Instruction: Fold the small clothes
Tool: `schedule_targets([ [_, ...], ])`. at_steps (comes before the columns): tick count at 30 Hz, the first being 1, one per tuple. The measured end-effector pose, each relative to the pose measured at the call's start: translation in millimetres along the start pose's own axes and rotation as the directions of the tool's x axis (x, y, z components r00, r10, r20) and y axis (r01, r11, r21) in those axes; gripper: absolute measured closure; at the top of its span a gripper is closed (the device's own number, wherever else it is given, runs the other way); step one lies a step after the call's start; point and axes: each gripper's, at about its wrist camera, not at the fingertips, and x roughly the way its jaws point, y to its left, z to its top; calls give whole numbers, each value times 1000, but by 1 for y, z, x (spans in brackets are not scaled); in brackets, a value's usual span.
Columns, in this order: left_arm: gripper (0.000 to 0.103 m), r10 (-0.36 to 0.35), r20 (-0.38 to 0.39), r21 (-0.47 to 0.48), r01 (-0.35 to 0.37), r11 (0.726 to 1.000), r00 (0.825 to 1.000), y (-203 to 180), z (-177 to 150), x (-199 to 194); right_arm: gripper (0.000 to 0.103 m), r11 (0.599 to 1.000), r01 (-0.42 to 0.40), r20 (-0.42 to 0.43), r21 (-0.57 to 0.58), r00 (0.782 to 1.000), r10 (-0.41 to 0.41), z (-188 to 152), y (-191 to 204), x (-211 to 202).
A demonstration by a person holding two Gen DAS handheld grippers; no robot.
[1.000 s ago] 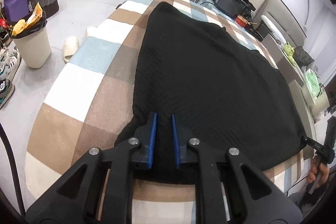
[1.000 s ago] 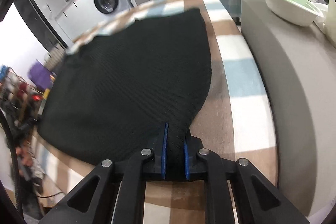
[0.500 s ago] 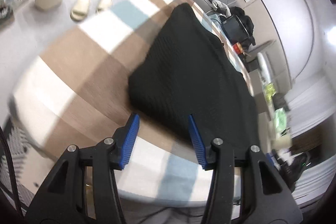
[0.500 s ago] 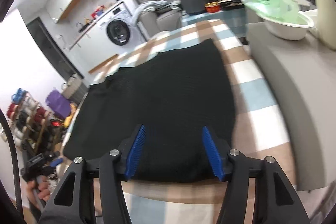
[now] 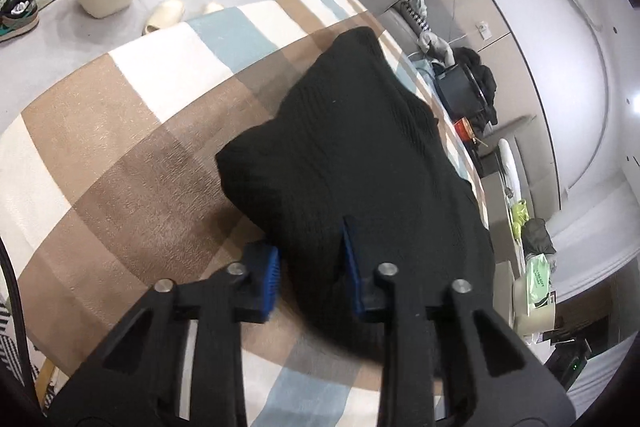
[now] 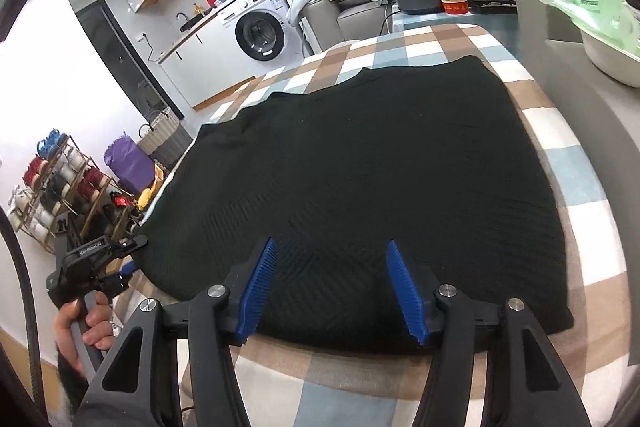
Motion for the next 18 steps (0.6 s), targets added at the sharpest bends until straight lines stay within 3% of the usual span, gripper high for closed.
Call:
schedule_targets([
  [4,86,-31,73,93,24,995,997,-23,-1,-12,45,999,28,-30,-37,999,-29,-6,8,17],
  [5,86,-45,82,116,35,993,996,-28,0,-17,52,998,33,-43,-49,998,-35,-9,8,22],
  [6,86,-57,97,145,42,989,994,-36,1,-21,69,997,48,-70,-65,996,-53,-13,9,29],
  [10,87,-107,137,256,69,964,985,-71,6,-37,72,992,76,-97,-98,992,-86,-18,8,37],
  [14,87,-186,115,432,120,894,976,-132,9,-41,72,997,47,-112,-56,992,-53,-17,0,32],
  [18,87,-257,39,617,179,767,966,-212,-7,-32,72,999,50,-81,-5,995,-50,-14,-12,17],
])
